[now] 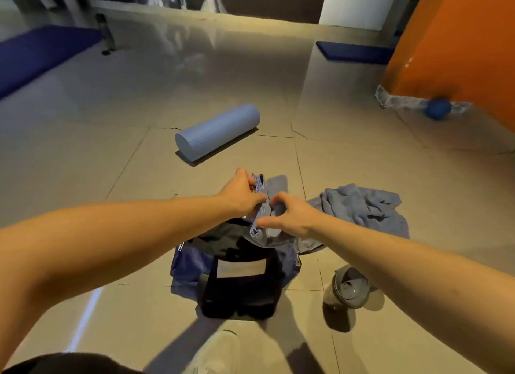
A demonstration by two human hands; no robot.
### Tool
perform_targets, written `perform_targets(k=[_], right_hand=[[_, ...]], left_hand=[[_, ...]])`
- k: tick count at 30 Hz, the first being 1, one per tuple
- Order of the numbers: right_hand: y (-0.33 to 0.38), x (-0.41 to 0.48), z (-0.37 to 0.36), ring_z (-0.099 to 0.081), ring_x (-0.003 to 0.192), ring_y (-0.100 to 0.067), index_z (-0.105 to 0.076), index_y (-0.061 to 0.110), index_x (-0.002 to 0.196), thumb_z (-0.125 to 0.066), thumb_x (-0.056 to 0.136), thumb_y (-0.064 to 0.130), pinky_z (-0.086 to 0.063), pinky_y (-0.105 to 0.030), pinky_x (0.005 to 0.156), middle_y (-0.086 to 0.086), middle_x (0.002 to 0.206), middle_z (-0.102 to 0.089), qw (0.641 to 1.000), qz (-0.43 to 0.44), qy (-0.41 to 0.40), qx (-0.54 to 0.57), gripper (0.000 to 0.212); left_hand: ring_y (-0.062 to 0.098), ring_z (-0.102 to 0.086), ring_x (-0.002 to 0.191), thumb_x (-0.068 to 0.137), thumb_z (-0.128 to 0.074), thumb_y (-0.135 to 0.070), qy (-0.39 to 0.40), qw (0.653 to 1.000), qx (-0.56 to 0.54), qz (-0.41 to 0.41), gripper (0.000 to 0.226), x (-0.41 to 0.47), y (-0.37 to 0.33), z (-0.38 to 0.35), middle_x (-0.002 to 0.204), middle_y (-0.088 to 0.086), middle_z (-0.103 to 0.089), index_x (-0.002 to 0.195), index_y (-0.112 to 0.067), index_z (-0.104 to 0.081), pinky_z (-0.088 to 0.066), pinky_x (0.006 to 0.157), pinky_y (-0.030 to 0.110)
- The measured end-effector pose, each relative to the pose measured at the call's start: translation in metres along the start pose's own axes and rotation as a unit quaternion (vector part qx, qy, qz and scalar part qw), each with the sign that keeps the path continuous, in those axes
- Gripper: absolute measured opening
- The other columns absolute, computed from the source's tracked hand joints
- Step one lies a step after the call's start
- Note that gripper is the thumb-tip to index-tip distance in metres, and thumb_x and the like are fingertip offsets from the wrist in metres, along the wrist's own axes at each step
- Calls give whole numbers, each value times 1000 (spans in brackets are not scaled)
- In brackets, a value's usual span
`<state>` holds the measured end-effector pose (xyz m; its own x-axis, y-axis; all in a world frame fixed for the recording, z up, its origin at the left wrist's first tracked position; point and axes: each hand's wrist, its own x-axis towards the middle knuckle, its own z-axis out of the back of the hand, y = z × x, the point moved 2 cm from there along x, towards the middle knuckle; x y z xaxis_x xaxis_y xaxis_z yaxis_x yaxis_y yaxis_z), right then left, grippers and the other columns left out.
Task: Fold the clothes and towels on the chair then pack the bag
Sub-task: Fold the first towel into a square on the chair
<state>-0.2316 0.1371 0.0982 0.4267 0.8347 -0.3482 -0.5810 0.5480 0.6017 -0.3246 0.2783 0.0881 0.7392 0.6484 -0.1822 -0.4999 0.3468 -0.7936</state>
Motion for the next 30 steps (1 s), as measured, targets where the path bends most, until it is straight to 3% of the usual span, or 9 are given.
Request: perform_targets(k=[4,7,9,12,15,18,23,27,30], right_hand=[[2,43,-53,-59,101,-27,-49,17,119,-77,80,59,-49,-36,76,-6,113,-57,1000,-10,-10,9,64],[-1,68,-82,-60,92,-27,-51,13,115,-81,80,41,-50,-41,74,-11,111,-60,999,-27,-34,29,54],[-4,81,-97,-54,79,-22,-53,13,111,-82,80,33,-46,-37,66,-13,107,-63,996,-45,-47,53,47],[-5,93,-116,-51,69,-16,-56,7,112,-82,83,22,-43,-29,54,-12,102,-64,991,-64,-51,104,42],[0,102,-133,-54,70,-18,-56,5,111,-81,84,19,-45,-28,54,-15,99,-65,986,-63,-68,139,39],[10,112,-143,-53,72,-16,-53,12,109,-81,86,22,-42,-24,53,-11,102,-61,985,-61,-85,141,38],[21,122,-159,-51,91,-25,-46,17,106,-82,85,30,-39,-31,74,-13,125,-49,988,-76,-81,104,44],[30,119,-176,-50,96,-27,-47,15,110,-80,85,40,-38,-33,73,-16,128,-48,996,-92,-2,6,49],[31,118,-188,-49,101,-26,-49,12,122,-82,81,49,-41,-33,75,-15,129,-49,993,-92,65,-21,64]], left_hand=[[22,-68,74,91,-76,-22,-24,999,-27,34,37,8,53,-1,91,11,-67,103,-16,-41,-57,68,38],[32,-72,69,101,-61,-12,2,978,-190,83,21,10,84,0,97,20,-69,105,-14,-41,-61,70,46],[31,-74,74,103,-49,-4,-16,978,-185,94,12,7,113,5,101,15,-70,108,-14,-46,-60,78,49],[25,-68,96,94,-49,-2,43,995,42,73,33,-5,166,16,109,2,-68,121,-19,-54,-56,92,47],[23,-53,114,88,-57,-23,187,921,342,-10,50,-22,204,20,124,1,-62,137,-29,-52,-43,103,42],[22,-43,122,99,-50,-46,205,853,466,-114,39,-34,212,21,123,-4,-57,134,-31,-56,-29,111,41],[12,-43,107,99,-53,-40,118,901,354,-221,16,-46,210,41,102,-9,-57,101,-28,-63,-27,108,31],[9,-44,105,95,-57,-38,65,922,301,-236,13,-51,215,54,100,-11,-59,97,-27,-64,-26,104,25],[9,-44,105,92,-56,-41,86,917,315,-230,17,-52,220,54,99,-10,-59,98,-27,-65,-27,103,26]])
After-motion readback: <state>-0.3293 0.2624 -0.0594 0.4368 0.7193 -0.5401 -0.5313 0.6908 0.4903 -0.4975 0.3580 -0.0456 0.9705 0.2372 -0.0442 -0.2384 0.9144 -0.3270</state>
